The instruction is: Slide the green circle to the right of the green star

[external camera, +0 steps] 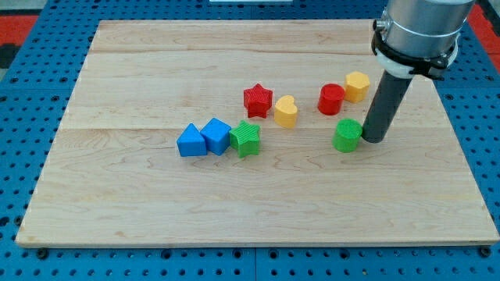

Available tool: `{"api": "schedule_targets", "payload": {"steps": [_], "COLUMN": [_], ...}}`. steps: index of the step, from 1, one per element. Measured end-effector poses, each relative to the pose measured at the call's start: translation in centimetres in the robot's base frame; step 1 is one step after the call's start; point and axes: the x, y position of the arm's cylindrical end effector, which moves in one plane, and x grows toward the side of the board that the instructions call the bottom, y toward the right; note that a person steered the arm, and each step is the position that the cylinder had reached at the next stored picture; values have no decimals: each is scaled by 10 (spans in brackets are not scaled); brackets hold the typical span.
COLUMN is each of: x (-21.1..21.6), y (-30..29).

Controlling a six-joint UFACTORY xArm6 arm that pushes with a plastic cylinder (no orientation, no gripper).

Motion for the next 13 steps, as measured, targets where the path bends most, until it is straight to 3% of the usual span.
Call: {"api": "schedule_targets", "payload": {"steps": [8, 13], "x": [30, 26], "y": [-97, -110]}}
